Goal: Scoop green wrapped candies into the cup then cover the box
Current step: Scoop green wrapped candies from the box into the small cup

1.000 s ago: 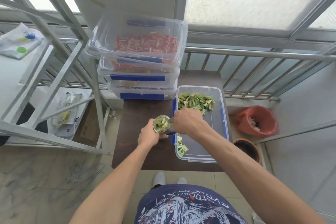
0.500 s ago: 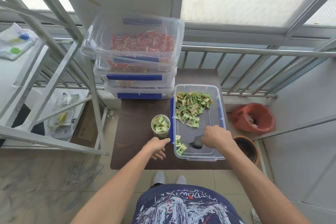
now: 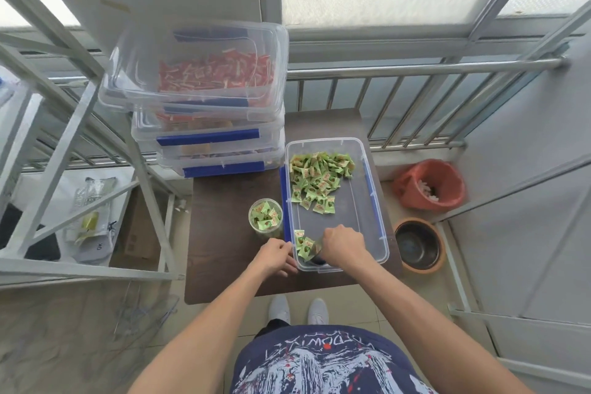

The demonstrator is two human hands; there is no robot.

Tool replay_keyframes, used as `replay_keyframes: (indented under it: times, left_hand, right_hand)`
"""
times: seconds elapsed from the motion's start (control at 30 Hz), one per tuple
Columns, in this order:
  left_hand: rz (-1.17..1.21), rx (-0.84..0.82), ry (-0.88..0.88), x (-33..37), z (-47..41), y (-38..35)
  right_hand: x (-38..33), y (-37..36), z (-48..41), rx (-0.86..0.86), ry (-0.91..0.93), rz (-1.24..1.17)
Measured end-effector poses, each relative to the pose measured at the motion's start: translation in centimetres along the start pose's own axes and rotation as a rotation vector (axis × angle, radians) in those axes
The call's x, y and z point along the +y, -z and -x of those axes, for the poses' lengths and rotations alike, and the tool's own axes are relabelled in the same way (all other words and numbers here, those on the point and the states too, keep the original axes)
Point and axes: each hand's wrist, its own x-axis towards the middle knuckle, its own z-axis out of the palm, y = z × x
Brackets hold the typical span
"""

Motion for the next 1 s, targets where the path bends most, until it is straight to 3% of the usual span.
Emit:
replay_keyframes:
  times: [0.27,0.5,1.0]
  left_hand:
    - [-0.066,0.109,-0.046,0.9,-0.1,-0.3]
    - [-0.041,0.174,-0.094,1.2,-0.2,-0.7]
    - [-0.113,-0.026,-0.021,1.4,-0.9,0.3]
  right_hand:
    - [-0.3,-3.8,-0.4,0.118,-0.100,-0.266]
    - [-0.5,-5.6,-3.0,0.110,-0.122,-0.618]
    - [-2.0,0.1,-12.5,0.149,-0.138,-0.780]
